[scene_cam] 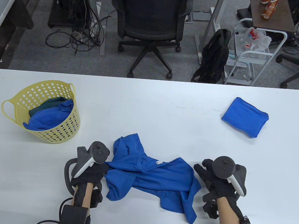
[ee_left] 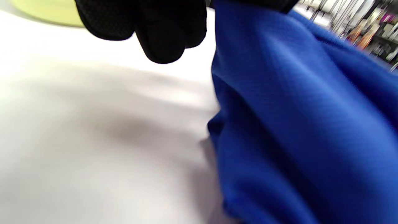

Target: Fold and stack clothes and towels from laundry basket

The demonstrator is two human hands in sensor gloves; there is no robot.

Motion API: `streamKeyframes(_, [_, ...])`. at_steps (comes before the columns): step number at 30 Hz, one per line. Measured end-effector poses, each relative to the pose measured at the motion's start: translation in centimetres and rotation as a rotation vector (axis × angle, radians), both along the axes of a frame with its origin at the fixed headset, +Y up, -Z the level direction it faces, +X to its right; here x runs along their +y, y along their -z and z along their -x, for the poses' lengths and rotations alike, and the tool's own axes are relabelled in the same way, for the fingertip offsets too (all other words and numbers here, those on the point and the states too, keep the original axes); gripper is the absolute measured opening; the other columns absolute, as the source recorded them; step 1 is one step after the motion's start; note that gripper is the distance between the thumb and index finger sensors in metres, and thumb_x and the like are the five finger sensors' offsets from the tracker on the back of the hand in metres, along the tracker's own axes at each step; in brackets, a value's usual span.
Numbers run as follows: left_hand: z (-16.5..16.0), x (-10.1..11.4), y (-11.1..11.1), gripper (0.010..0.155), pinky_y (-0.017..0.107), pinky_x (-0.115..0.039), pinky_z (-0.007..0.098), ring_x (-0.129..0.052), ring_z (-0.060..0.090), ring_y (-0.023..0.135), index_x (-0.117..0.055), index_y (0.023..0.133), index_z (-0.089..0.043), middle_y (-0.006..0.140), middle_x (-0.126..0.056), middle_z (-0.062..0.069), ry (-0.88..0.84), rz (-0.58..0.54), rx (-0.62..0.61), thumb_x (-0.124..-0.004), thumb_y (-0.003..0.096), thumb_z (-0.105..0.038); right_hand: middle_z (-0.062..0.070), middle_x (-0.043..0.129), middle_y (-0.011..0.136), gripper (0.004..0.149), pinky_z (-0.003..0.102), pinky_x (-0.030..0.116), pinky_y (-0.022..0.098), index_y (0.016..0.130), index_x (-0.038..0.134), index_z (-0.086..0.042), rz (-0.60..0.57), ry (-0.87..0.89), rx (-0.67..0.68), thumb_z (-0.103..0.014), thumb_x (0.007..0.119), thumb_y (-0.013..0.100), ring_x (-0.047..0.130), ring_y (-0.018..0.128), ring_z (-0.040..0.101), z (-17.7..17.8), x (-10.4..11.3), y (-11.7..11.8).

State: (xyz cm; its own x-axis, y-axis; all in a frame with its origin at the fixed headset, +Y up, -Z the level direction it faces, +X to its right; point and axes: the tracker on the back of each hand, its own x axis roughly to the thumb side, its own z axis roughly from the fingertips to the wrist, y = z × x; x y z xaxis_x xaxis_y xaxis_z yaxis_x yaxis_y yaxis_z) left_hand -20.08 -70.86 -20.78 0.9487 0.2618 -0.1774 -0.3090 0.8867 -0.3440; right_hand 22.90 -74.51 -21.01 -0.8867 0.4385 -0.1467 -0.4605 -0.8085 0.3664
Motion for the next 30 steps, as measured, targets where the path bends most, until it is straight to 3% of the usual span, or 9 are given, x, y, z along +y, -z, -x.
streamKeyframes(3, [-0.2, 1.1, -0.4, 0.058, 0.07, -0.072, 0.06, -0.088, 0.036, 0.094, -0.062, 0.115, -0.031, 0.117, -0.073, 0.017, -0.005, -0.105, 0.01, -0.081, 0.0599, -0.035, 0.044, 0.06, 0.108, 0.077, 0.07, 0.065, 0.061, 0.108, 0.066, 0.012, 0.059, -0.178, 0.078, -0.049, 0.075, 0.063, 0.077, 0.082, 0.054, 2.1, -0.9, 0.1])
streamKeyframes(6, [-0.4, 1.6, -0.5, 0.049, 0.069, -0.073, 0.059, -0.092, 0.034, 0.091, -0.072, 0.108, -0.031, 0.113, -0.079, 0.014, 0.059, -0.157, 0.028, -0.081, 0.0602, -0.035, 0.038, 0.062, 0.109, 0.051, 0.067, 0.067, 0.062, 0.098, 0.077, 0.004, 0.052, -0.313, 0.108, -0.032, 0.08, 0.063, 0.078, 0.083, 0.05, 3.2, -1.1, 0.2])
streamKeyframes(11, [0.3, 1.1, -0.3, 0.043, 0.067, -0.078, 0.054, -0.099, 0.027, 0.082, -0.077, 0.103, -0.029, 0.104, -0.088, 0.008, 0.109, -0.142, 0.034, -0.081, 0.0599, -0.034, 0.033, 0.072, 0.103, 0.04, 0.062, 0.072, 0.059, 0.097, 0.077, -0.002, -0.054, -0.175, 0.012, -0.024, 0.074, 0.064, 0.085, 0.077, 0.043, 1.2, -0.1, 0.2])
streamKeyframes(15, [1.7, 0.0, 0.2, 0.049, 0.066, -0.079, 0.054, -0.098, 0.025, 0.075, -0.064, 0.111, -0.033, 0.097, -0.09, 0.006, -0.274, -0.107, -0.047, -0.076, 0.0632, -0.029, 0.03, 0.078, 0.098, 0.04, 0.059, 0.075, 0.056, 0.098, 0.076, -0.003, -0.132, -0.029, -0.084, -0.024, 0.071, 0.064, 0.09, 0.071, 0.038, -1.1, 0.6, 0.3])
streamKeyframes(18, [3.0, -1.2, 0.3, 0.039, 0.063, -0.076, 0.057, -0.094, 0.025, 0.064, -0.071, 0.106, -0.034, 0.086, -0.09, 0.007, -0.63, -0.007, -0.065, -0.066, 0.0683, -0.03, 0.029, 0.08, 0.094, 0.041, 0.058, 0.075, 0.056, 0.098, 0.074, -0.002, -0.165, 0.043, -0.145, -0.023, 0.067, 0.065, 0.09, 0.068, 0.036, -2.4, 0.9, 0.3])
streamKeyframes(22, [3.9, -1.8, 0.1, 0.049, 0.064, -0.074, 0.058, -0.091, 0.024, 0.064, -0.074, 0.106, -0.018, 0.083, -0.088, 0.005, -0.644, 0.012, -0.054, -0.058, 0.0701, -0.048, 0.029, 0.08, 0.093, 0.041, 0.059, 0.074, 0.056, 0.098, 0.072, 0.0, -0.155, 0.071, -0.172, -0.024, 0.065, 0.065, 0.09, 0.067, 0.036, -3.3, 0.9, 0.3])
streamKeyframes(24, [3.9, -2.0, 0.1, 0.057, 0.065, -0.073, 0.059, -0.091, 0.026, 0.068, -0.079, 0.099, -0.018, 0.087, -0.087, 0.006, -0.613, -0.006, -0.039, -0.057, 0.0673, -0.06, 0.029, 0.08, 0.093, 0.041, 0.059, 0.074, 0.056, 0.098, 0.072, 0.0, -0.147, 0.078, -0.171, -0.024, 0.065, 0.065, 0.09, 0.067, 0.036, -3.4, 0.9, 0.3])
streamKeyframes(27, [3.7, -1.8, 0.1, 0.053, 0.067, -0.072, 0.061, -0.089, 0.031, 0.079, -0.084, 0.092, -0.023, 0.098, -0.083, 0.009, -0.552, -0.093, 0.0, -0.066, 0.062, -0.062, 0.029, 0.08, 0.093, 0.041, 0.059, 0.074, 0.056, 0.098, 0.072, 0.0, -0.155, 0.054, -0.168, -0.024, 0.065, 0.065, 0.09, 0.067, 0.036, -3.3, 0.9, 0.2])
streamKeyframes(30, [3.7, -1.6, 0.2, 0.061, 0.068, -0.073, 0.06, -0.091, 0.028, 0.079, -0.083, 0.091, -0.025, 0.098, -0.083, 0.006, -0.506, -0.085, -0.028, -0.079, 0.0465, -0.067, 0.029, 0.079, 0.094, 0.041, 0.06, 0.074, 0.057, 0.098, 0.072, 0.0, -0.16, 0.066, -0.166, -0.024, 0.065, 0.065, 0.089, 0.068, 0.037, -3.5, 0.9, 0.2])
